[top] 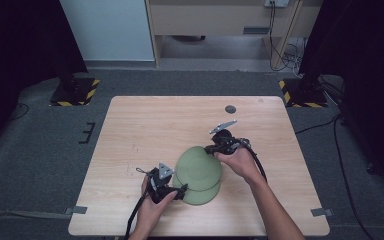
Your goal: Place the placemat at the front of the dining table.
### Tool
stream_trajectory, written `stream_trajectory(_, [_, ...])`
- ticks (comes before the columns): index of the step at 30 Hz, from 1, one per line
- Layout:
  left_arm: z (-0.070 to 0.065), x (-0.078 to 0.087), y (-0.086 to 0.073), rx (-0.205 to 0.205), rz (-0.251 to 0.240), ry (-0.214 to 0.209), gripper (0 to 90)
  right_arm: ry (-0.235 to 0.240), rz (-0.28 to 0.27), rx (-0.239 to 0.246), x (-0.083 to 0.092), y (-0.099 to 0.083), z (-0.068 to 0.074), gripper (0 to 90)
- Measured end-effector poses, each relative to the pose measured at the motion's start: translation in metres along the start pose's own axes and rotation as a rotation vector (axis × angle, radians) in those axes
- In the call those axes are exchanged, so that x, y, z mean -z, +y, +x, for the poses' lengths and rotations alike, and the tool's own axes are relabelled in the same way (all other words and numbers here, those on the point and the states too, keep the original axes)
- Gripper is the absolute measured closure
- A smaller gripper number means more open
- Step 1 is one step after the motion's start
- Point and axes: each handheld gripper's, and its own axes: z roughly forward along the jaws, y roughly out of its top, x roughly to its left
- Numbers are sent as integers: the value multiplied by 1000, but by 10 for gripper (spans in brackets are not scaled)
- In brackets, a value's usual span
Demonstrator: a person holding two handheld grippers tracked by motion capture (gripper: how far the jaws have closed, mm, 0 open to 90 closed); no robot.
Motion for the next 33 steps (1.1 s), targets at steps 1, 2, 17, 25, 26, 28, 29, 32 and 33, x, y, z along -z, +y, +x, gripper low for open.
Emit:
stream_trajectory(1, [1,1,0,1,1,4,39,-1,-2,-1,0,0,0,857])
stream_trajectory(2, [2,1,0,3,1,4,39,-2,-2,-8,1,0,-1,857])
stream_trajectory(17, [18,8,0,49,-18,53,38,-15,-40,-18,18,13,-2,858])
stream_trajectory(25, [34,15,0,91,-31,90,38,-18,-61,-28,29,16,-4,858])
stream_trajectory(26, [35,15,-1,93,-31,93,38,-20,-63,-28,31,16,-4,859])
stream_trajectory(28, [39,16,-1,99,-27,99,38,-21,-66,-29,35,17,-4,858])
stream_trajectory(29, [41,16,-2,102,-25,103,38,-21,-68,-26,37,18,-5,859])
stream_trajectory(32, [45,17,-3,117,-25,112,35,-27,-74,-22,44,20,-5,859])
stream_trajectory(33, [47,16,-3,125,-24,112,34,-28,-73,-21,45,20,-6,859])
